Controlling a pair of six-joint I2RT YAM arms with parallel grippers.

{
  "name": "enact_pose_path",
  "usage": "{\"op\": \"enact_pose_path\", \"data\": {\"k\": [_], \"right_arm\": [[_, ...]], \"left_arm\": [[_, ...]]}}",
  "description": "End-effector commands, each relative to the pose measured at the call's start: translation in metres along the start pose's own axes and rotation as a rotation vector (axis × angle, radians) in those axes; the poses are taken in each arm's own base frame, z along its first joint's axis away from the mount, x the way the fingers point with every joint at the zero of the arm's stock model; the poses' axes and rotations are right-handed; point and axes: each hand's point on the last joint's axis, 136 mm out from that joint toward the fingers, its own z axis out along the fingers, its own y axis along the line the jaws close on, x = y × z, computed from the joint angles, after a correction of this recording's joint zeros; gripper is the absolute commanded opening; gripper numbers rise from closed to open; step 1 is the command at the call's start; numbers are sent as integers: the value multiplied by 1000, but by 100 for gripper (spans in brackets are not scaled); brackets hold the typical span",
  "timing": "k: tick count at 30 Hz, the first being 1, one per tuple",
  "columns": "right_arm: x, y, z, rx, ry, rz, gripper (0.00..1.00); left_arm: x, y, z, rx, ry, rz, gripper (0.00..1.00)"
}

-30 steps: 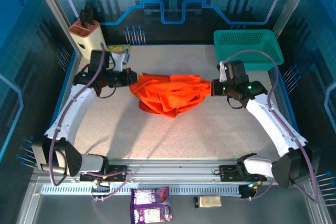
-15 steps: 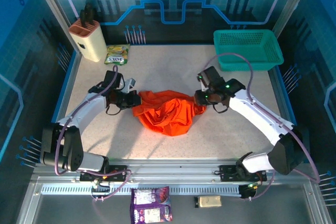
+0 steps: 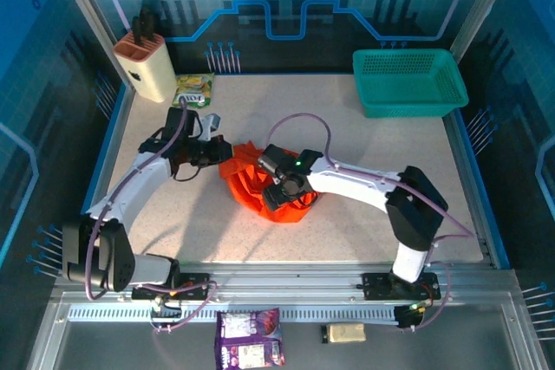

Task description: Fold the inside-out t-shirt

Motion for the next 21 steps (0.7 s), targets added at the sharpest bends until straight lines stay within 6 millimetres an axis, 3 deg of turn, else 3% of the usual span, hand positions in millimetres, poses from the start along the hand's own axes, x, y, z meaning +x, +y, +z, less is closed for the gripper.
{"op": "enact_pose_path", "data": {"k": [1, 2, 5, 7, 11, 15, 18, 21], "right_arm": [[-32, 9, -1, -13, -73, -28, 64], [-39, 13, -6, -24, -93, -33, 55], [-65, 25, -32, -73, -172, -50, 13], [-81, 27, -57, -87, -227, -56, 0], [-105, 27, -126, -157, -366, -53, 0], [-111, 5, -189, -207, -497, -2, 0], [-101, -30, -211, -204, -545, 86, 0], [-85, -74, -207, -175, -553, 213, 0]], "left_arm": [[-14, -31, -29, 53, -59, 46, 4], [-16, -33, -35, 48, -71, 58, 4], [-24, -42, -58, 17, -119, 97, 4], [-32, -49, -76, -2, -156, 126, 4], [-54, -68, -115, -34, -247, 191, 5], [-74, -85, -142, -48, -312, 245, 7], [-83, -97, -142, -10, -302, 258, 9], [-82, -104, -118, 48, -222, 255, 10]]}}
